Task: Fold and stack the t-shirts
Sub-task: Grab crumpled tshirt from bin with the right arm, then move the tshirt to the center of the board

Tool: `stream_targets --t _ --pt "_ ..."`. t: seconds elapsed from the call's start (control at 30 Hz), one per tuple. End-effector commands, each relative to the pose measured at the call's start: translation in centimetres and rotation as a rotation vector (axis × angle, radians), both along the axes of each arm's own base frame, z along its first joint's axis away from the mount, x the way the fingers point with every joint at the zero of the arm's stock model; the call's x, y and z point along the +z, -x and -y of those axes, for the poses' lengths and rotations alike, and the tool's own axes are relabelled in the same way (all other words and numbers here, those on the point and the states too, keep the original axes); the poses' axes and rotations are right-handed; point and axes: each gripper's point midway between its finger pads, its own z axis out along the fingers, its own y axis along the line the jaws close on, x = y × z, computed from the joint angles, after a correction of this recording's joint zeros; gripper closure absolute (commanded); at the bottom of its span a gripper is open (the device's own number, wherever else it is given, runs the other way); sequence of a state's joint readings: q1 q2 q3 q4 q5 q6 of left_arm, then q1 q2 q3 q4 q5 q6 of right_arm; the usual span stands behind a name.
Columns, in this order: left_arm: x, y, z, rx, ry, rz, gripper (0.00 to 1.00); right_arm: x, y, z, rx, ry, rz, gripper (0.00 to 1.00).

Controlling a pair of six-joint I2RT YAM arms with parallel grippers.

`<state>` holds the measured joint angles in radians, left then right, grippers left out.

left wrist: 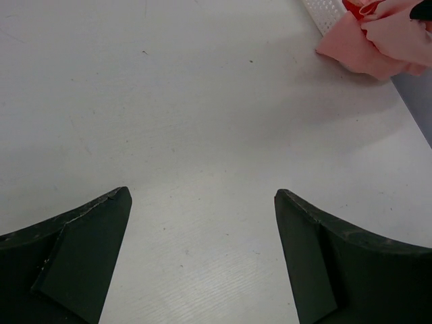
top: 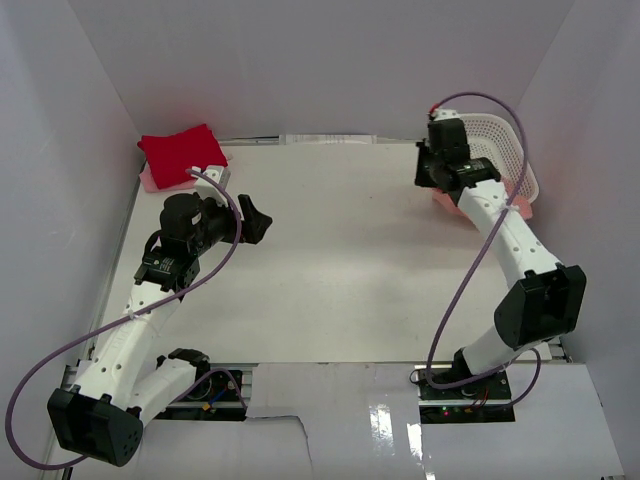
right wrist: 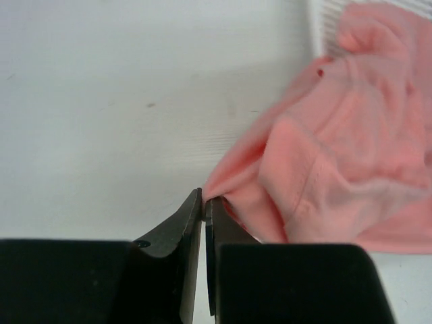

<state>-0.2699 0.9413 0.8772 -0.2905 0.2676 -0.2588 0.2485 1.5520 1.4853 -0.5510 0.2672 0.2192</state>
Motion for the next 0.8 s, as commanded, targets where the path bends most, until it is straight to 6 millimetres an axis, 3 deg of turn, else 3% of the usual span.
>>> stream_targets --t 0.0,0.03,0.07,0.13,0.17,0.27,0.37,0.47,0.57,0.7,0.77 --pt "1.1 0.1 0.2 -0.020 0.007 0.040 0.02 4.7 2.6 -7.0 0.231 0.043 0.066 0.92" --pt "1.0 0.1 0.2 -0.019 0.005 0.039 0.02 6.4 3.0 -8.6 0.279 0.025 0.097 0.92" --pt "1.0 0.1 0.2 -0.018 0.006 0.038 0.02 7.1 4.5 -11.4 0.376 0.009 0.099 0.92" --pt "1.1 0.1 0.0 -0.013 0.003 0.043 0.02 9.1 6.1 -13.7 0.466 0.012 0.138 0.92" --pt "1.1 0.1 0.0 -0.011 0.004 0.044 0.02 10.9 7.9 -16.1 0.557 -0.008 0.162 0.92" --pt "1.1 0.1 -0.3 0.007 0.001 0.046 0.02 13.7 11.2 -18.7 0.691 -0.019 0.183 0.92" --pt "1.4 -0.2 -1.1 0.060 -0.008 0.053 0.02 15.0 13.6 -19.6 0.771 -0.062 0.196 0.92" --pt "2.0 -0.3 -2.1 0.117 -0.013 0.073 0.02 18.6 16.5 -18.4 0.805 -0.151 0.296 0.92" --pt "2.5 -0.2 -3.0 0.169 -0.012 0.094 0.02 20.5 18.3 -17.6 0.829 -0.200 0.334 0.92" --pt "2.7 -0.1 -3.5 0.191 -0.013 0.104 0.02 21.5 19.6 -16.8 0.843 -0.204 0.337 0.92" --pt "2.7 -0.1 -3.4 0.187 -0.011 0.101 0.02 22.4 18.5 -15.4 0.760 -0.161 0.379 0.92"
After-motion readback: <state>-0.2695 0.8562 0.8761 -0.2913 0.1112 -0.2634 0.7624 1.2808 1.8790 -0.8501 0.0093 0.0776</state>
